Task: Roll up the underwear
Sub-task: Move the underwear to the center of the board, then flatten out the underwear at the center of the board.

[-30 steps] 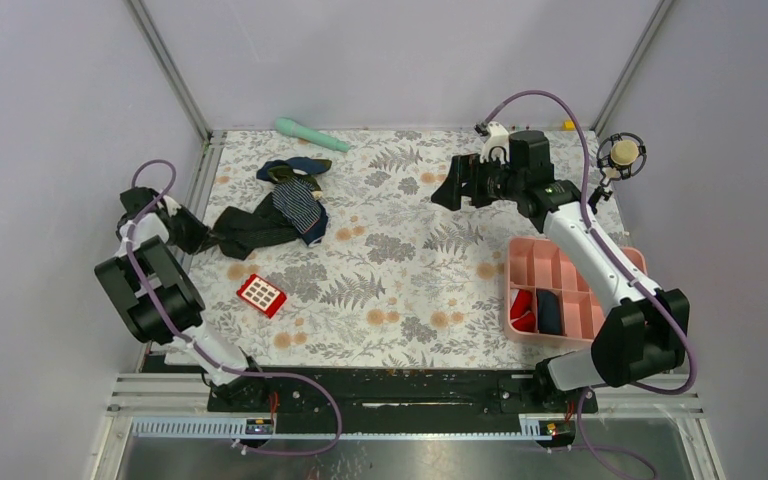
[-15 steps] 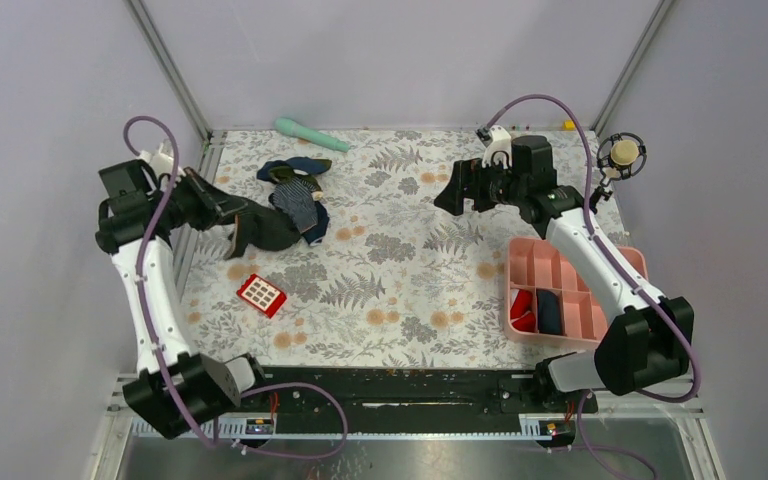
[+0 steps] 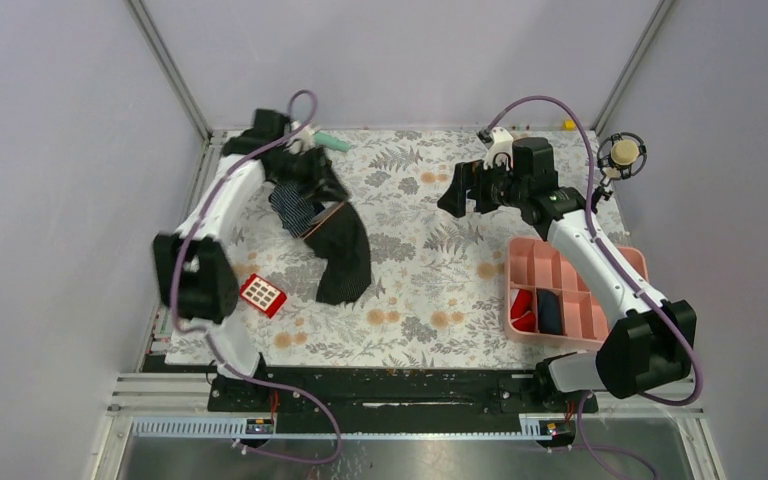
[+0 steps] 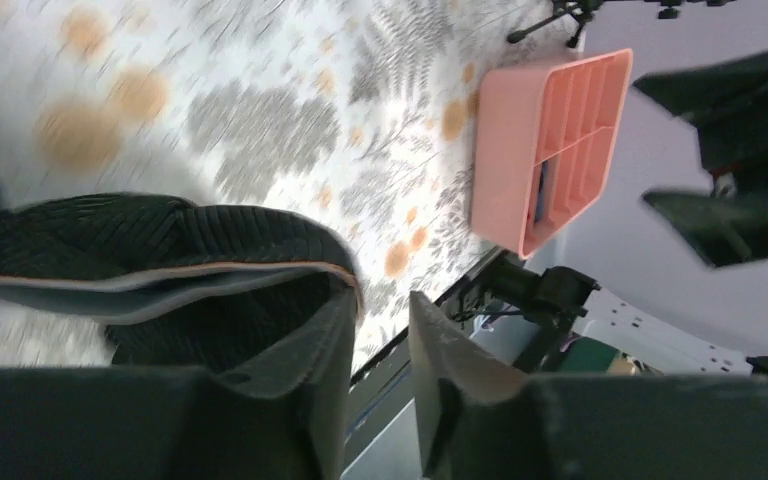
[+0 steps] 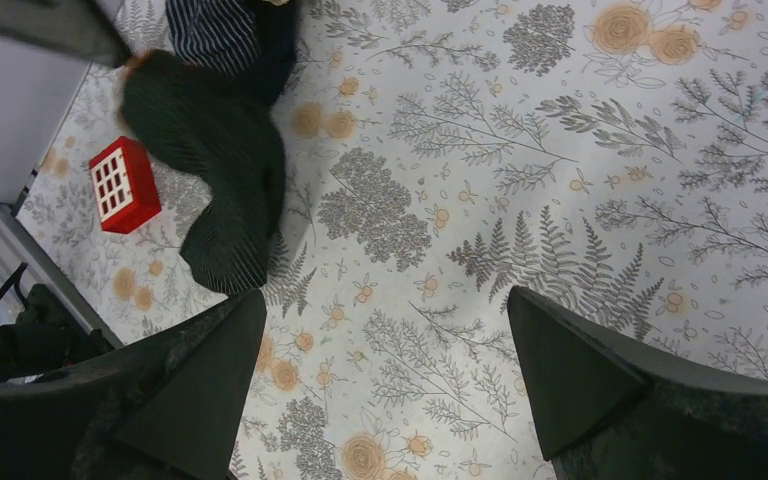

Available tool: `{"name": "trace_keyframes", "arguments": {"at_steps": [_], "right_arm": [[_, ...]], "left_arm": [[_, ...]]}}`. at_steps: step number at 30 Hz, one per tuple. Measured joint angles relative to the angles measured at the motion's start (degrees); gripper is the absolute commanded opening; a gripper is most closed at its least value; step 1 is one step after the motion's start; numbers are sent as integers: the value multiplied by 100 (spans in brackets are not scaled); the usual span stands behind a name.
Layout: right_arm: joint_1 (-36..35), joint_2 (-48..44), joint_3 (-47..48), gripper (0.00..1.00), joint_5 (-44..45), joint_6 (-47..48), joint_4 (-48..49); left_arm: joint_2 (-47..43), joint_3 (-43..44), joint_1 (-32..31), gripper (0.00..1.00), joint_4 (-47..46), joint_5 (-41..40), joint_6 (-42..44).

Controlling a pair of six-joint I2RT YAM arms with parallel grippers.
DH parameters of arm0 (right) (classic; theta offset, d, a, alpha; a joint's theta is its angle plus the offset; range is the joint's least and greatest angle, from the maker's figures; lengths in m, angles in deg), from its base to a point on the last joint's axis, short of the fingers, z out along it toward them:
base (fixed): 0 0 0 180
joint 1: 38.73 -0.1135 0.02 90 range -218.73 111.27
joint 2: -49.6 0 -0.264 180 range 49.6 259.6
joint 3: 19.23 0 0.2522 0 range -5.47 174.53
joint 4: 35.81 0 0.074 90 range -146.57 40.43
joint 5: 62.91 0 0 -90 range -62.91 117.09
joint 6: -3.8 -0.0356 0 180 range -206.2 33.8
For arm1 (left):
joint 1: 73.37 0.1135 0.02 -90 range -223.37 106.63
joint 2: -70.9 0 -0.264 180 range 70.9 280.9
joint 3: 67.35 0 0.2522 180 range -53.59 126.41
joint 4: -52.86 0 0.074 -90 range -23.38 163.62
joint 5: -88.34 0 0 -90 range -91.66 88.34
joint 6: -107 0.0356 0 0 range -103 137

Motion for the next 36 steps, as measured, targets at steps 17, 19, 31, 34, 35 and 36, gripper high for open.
{"name": "trace_keyframes", "arguments": {"at_steps": [17,19,31,34,35,36], "right_arm": [[-2,-302,-437,85,254,-4,-238],[-20,-175,-391,78,264,-55,-245],[-1303,3027,2500,60,876,-321,-168],[-1672,3652,2968,58,1062,-328,-103],[-1759,3816,3060,58,1115,-310,-98],[-1862,4006,3156,58,1180,-271,-101]], "left_arm": [[2085,1659,-81,50,-964,-1244,103],[2085,1408,275,46,-966,-1285,109],[1093,433,542,48,-981,-1309,-243],[367,-87,892,48,-1034,-1305,-444],[105,-289,1032,48,-1058,-1305,-503],[-85,-431,1128,48,-1047,-1300,-544]]}}
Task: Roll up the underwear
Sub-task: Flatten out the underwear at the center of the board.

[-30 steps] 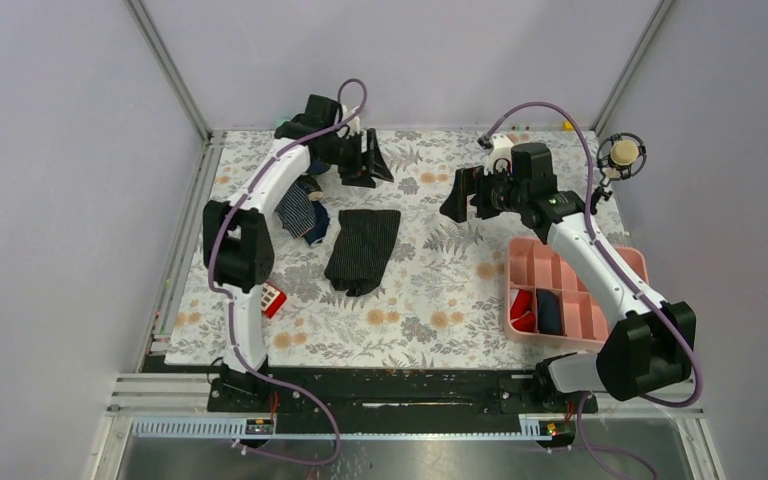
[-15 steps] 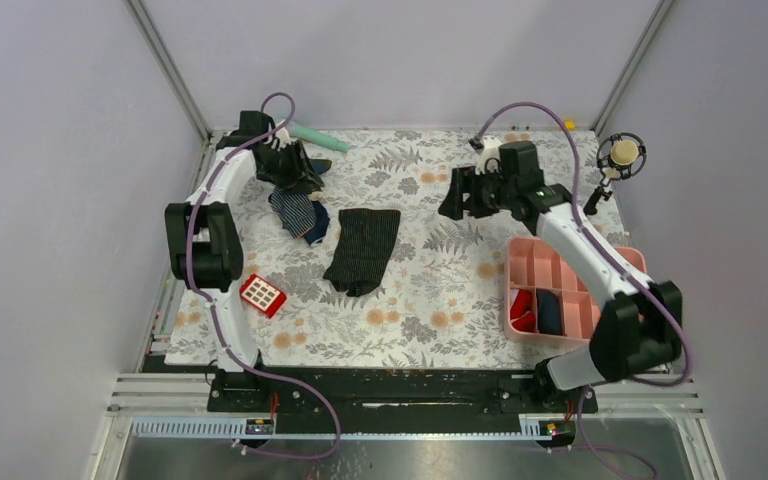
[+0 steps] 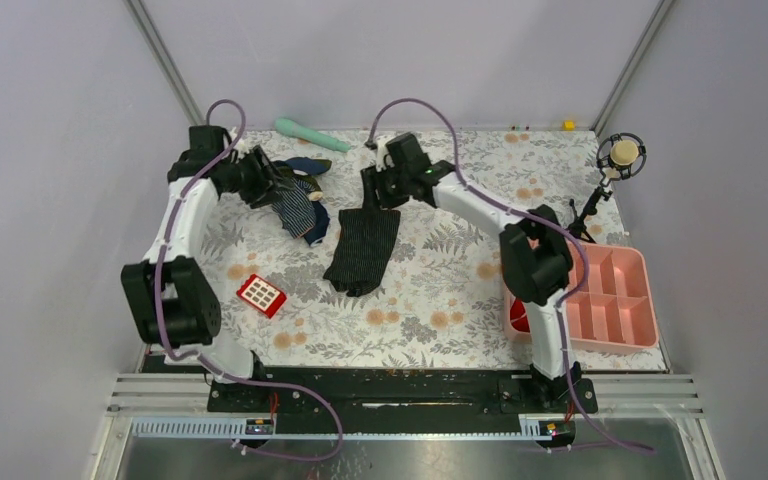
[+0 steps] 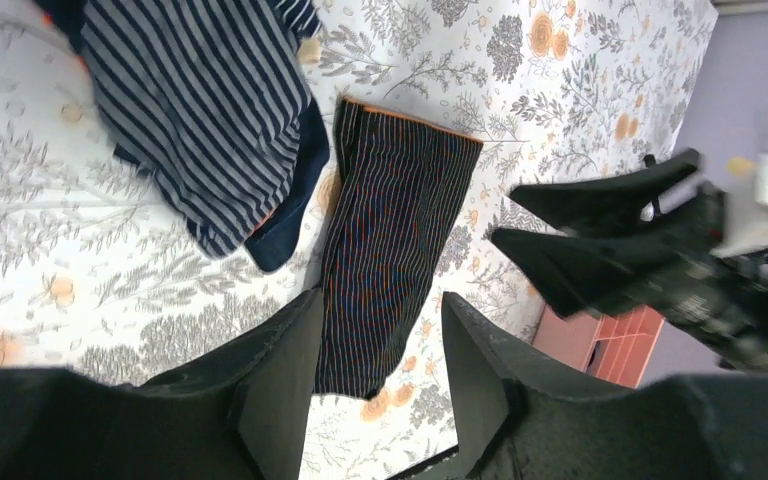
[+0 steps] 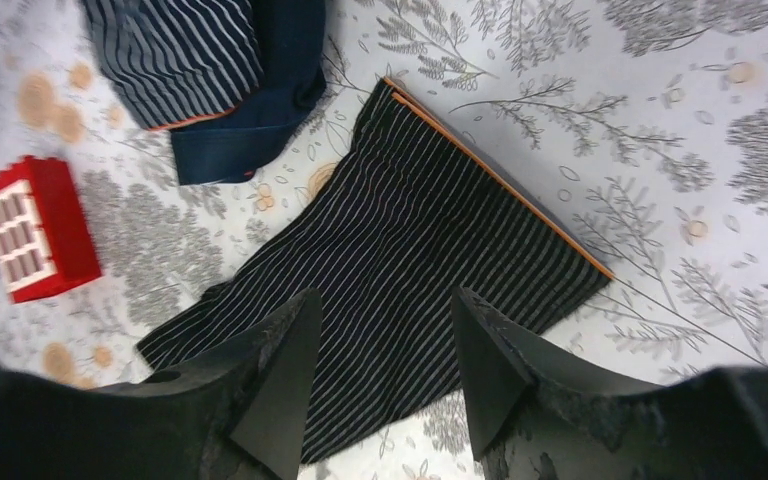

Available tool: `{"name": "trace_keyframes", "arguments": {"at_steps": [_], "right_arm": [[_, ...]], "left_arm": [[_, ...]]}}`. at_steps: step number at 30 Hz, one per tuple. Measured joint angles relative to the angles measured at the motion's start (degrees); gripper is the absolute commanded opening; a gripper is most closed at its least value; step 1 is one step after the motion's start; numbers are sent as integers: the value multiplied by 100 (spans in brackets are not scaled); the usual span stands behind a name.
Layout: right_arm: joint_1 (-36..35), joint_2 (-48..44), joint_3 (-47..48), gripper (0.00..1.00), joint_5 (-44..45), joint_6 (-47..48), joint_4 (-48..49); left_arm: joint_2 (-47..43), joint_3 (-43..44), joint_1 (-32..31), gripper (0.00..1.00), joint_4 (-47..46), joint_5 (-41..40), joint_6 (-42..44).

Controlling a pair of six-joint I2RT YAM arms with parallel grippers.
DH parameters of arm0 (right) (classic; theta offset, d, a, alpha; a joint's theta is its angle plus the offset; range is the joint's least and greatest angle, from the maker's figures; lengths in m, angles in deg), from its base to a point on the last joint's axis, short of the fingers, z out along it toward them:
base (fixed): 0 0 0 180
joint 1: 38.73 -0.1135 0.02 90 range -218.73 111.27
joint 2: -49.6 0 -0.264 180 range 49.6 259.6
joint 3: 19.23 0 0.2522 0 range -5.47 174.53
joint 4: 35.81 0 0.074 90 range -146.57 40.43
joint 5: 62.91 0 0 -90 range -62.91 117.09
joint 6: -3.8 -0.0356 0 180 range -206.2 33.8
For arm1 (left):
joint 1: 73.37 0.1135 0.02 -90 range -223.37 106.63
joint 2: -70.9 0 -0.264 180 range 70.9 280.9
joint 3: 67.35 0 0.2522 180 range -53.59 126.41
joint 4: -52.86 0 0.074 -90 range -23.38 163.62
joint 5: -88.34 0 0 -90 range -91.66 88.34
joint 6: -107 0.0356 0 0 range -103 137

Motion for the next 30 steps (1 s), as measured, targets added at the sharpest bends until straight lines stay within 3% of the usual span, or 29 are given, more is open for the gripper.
{"name": "trace_keyframes", "arguments": {"at_steps": [7,11,30], "right_arm": [[-389,780,190,60,601,162,-15],[-409,863,192,53,706,131,-9],[-649,1102,157,41,1058,-372,-15]], "left_arm": [[-828,-835,177,48,15,15,-131],[-850,-1064,162,49,22,26,-221],[-621,-1005,208,49,-122,262,-739]]}}
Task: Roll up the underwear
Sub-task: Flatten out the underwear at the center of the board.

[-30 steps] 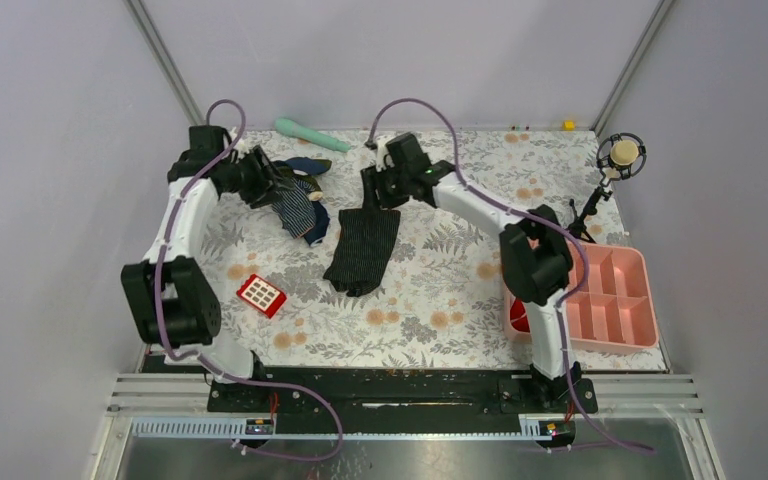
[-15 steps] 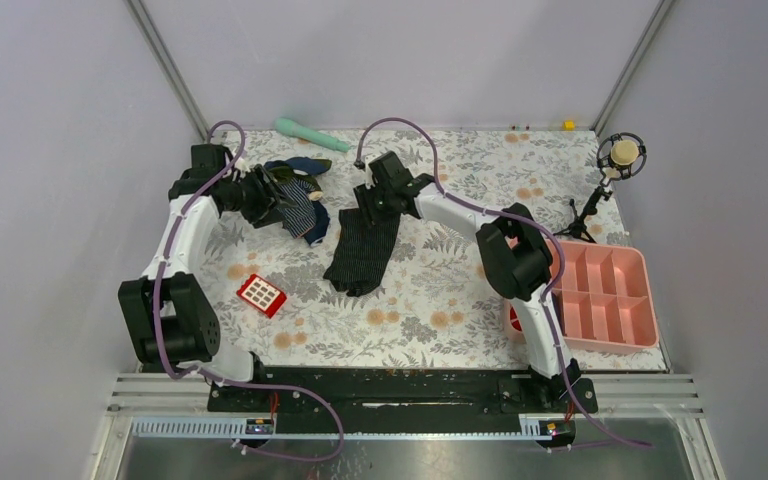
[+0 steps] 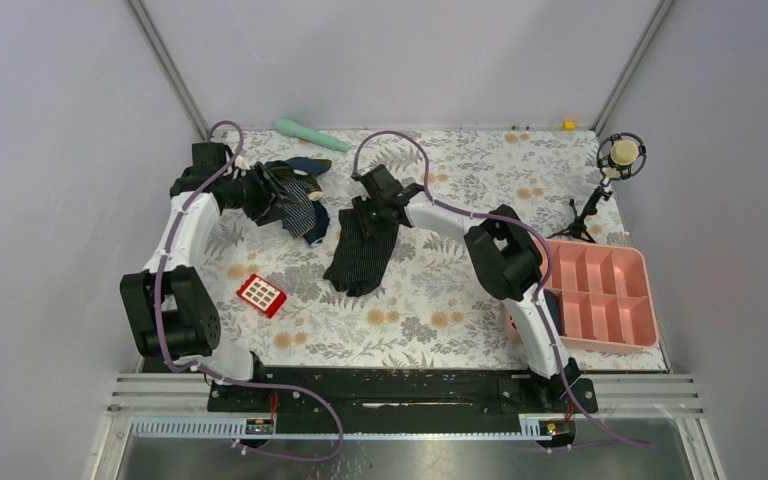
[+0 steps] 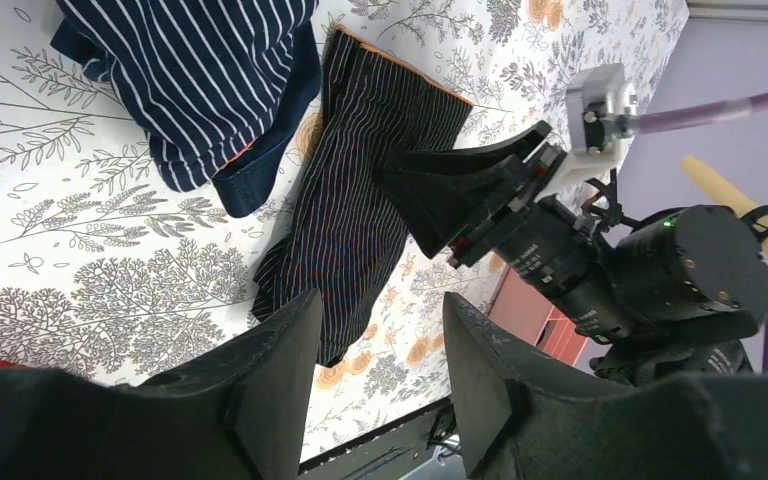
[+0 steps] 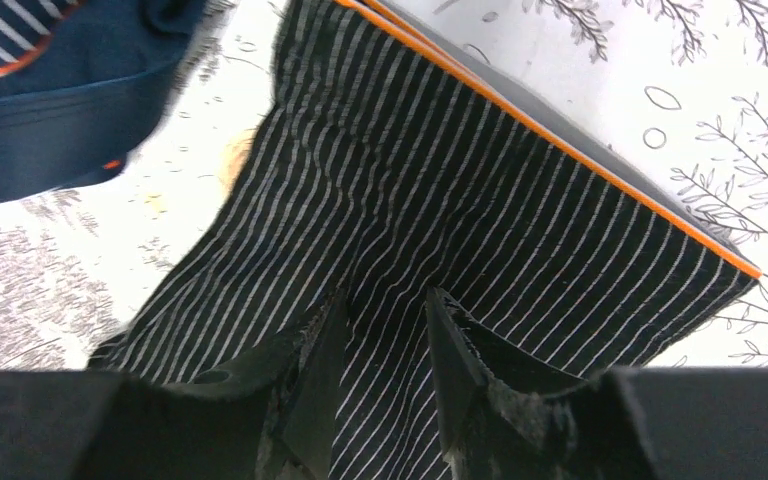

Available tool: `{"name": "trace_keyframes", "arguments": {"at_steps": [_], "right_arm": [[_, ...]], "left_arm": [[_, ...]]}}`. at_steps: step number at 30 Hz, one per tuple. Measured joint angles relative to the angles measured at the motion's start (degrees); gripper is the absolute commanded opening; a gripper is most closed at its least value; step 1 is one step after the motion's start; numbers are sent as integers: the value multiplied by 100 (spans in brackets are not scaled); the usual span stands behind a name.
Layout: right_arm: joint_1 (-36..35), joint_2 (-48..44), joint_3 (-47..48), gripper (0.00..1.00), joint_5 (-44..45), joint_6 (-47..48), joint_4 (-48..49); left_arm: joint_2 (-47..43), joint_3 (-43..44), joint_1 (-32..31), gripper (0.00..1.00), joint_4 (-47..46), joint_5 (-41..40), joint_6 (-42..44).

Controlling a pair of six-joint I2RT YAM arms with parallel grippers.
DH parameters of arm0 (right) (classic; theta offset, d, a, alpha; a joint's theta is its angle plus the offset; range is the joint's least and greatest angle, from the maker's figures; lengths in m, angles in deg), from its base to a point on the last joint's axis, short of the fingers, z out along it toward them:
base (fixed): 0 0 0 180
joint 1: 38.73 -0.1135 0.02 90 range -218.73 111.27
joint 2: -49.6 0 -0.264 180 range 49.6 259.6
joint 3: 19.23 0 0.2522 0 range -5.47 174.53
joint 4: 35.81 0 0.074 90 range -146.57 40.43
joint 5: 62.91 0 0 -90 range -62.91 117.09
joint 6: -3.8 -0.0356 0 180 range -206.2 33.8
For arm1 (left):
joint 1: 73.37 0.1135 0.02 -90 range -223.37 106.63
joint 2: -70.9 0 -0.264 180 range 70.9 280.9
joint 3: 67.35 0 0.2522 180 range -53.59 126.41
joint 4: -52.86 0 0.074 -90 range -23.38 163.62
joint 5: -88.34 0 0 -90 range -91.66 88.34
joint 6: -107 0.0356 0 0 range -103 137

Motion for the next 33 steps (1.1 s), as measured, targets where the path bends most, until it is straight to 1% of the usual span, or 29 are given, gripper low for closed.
{"name": "trace_keyframes", "arguments": {"at_steps": [5,8,9,11,14,16,18,22,24,25,26,27,30,33], "right_arm": [[-28,87,0,19,214,-162,-83],[-28,85,0,2,256,-190,-87],[-28,85,0,0,251,-177,-90],[-28,50,-2,0,208,-96,-90],[-28,-258,-214,0,-57,173,-22],[-24,-855,-595,0,-302,415,-2],[11,-1189,-789,0,-461,505,68],[249,-2218,-1545,0,-1097,623,232],[474,-2492,-1827,0,-1250,645,297],[597,-2551,-1947,3,-1285,651,334],[723,-2566,-2076,11,-1285,654,363],[833,-2562,-2201,14,-1276,658,367],[1084,-2485,-2479,19,-1228,686,278],[1207,-2352,-2544,22,-1211,715,234]], "left_arm": [[9,0,0,49,-22,48,-90],[103,2,-2,50,-72,103,-162],[170,9,-9,51,-94,120,-181],[367,105,-57,53,-96,136,-186],[894,555,-251,53,-109,151,-127],[1226,940,-498,53,-155,136,-31],[1478,1266,-782,52,-238,94,55],[1821,1572,-1239,47,-400,-31,186],[2035,1659,-1397,45,-457,-111,249],[2140,1672,-1447,45,-483,-184,280],[2256,1672,-1493,43,-485,-267,321],[2371,1674,-1530,42,-481,-345,363],[2723,1707,-1626,39,-466,-673,496],[3058,1843,-1718,37,-415,-990,662]]}}
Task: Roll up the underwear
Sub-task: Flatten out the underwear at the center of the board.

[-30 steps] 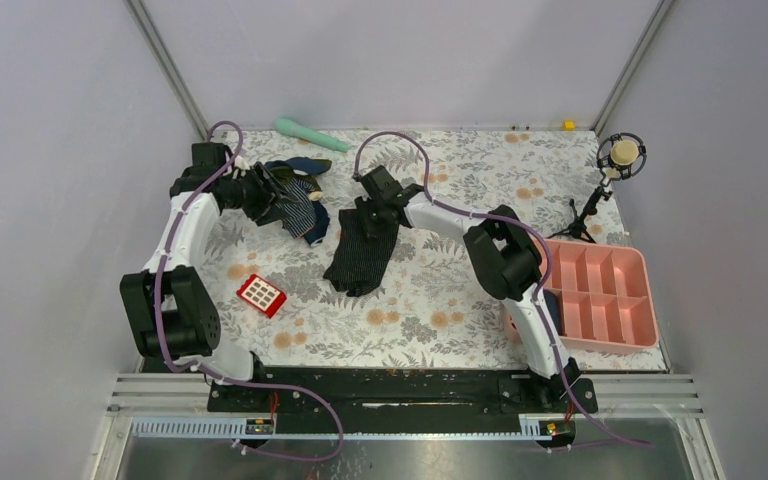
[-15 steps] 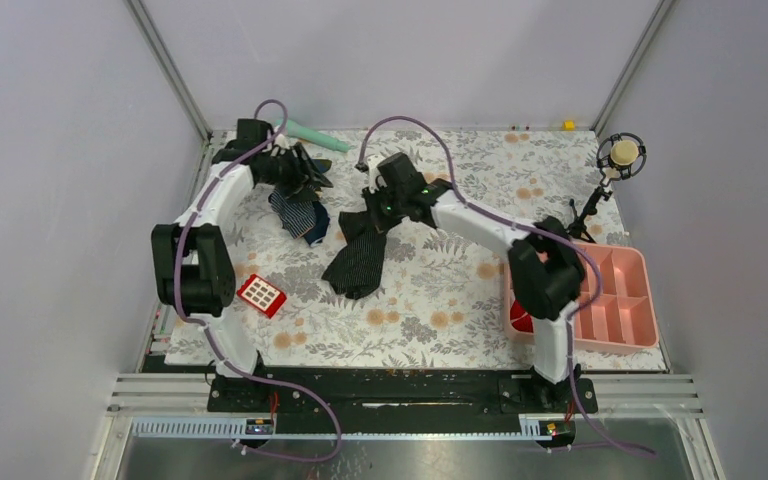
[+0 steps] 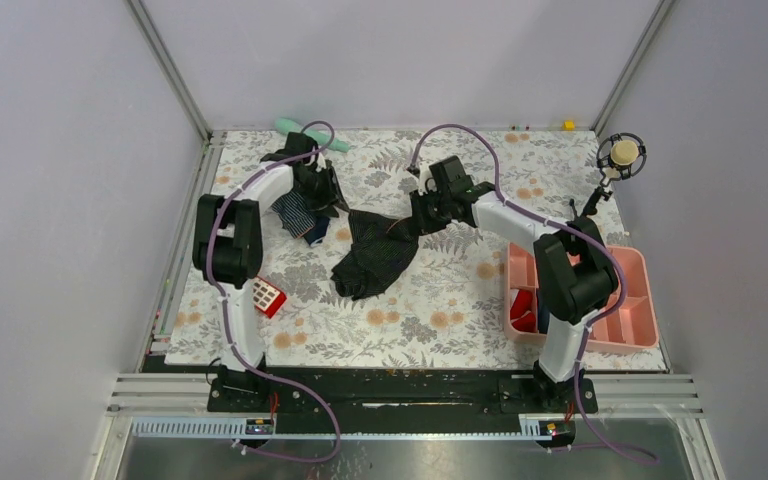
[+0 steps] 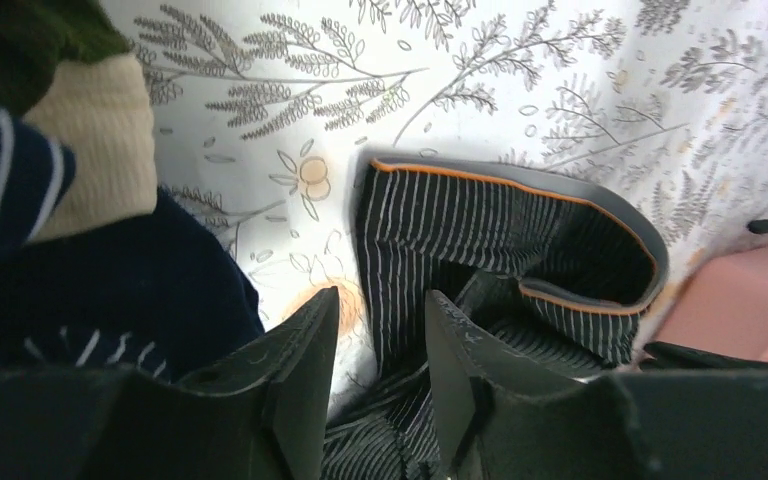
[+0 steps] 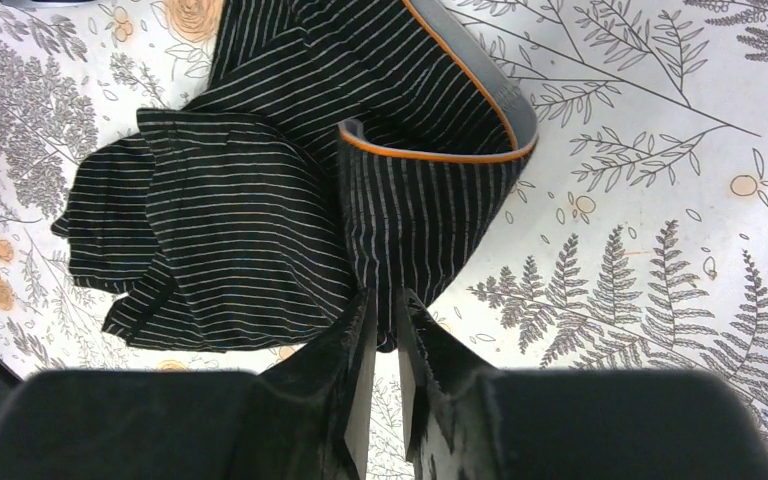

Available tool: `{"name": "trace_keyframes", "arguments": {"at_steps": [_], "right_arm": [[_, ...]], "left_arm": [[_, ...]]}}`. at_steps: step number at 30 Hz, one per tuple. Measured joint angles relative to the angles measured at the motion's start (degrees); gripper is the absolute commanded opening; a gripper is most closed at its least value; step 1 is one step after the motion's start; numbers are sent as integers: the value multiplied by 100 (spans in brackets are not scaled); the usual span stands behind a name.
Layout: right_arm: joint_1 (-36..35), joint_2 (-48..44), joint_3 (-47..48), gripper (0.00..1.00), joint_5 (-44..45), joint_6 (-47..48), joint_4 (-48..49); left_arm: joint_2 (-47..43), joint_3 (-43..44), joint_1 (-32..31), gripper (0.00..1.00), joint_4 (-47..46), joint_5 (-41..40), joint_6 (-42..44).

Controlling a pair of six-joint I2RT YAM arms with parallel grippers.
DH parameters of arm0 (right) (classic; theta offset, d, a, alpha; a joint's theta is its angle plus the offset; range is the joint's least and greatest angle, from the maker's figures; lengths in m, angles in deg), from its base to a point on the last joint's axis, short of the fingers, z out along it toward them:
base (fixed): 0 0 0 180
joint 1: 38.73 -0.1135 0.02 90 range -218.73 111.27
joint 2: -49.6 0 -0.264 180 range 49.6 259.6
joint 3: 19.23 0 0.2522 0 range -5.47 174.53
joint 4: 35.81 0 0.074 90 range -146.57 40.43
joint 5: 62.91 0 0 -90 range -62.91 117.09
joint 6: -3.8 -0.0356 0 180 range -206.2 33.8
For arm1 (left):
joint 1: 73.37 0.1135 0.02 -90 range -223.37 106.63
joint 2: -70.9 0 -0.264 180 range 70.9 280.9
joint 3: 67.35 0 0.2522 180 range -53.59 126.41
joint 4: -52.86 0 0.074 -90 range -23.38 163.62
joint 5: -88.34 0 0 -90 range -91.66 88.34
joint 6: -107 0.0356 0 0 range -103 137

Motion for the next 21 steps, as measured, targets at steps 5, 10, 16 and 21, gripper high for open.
{"name": "trace_keyframes", "arguments": {"at_steps": [5,10,16,21], "right_arm": [[68,35,-17,29,0,31,0],[79,35,-140,33,0,59,2],[79,28,-166,34,11,79,0],[79,24,-166,36,42,83,0]], "left_arm": [[387,352,-116,34,7,-153,197],[719,704,-170,28,-83,-151,341],[890,796,-179,30,-70,-160,459],[1047,881,-181,28,-55,-125,518]]}}
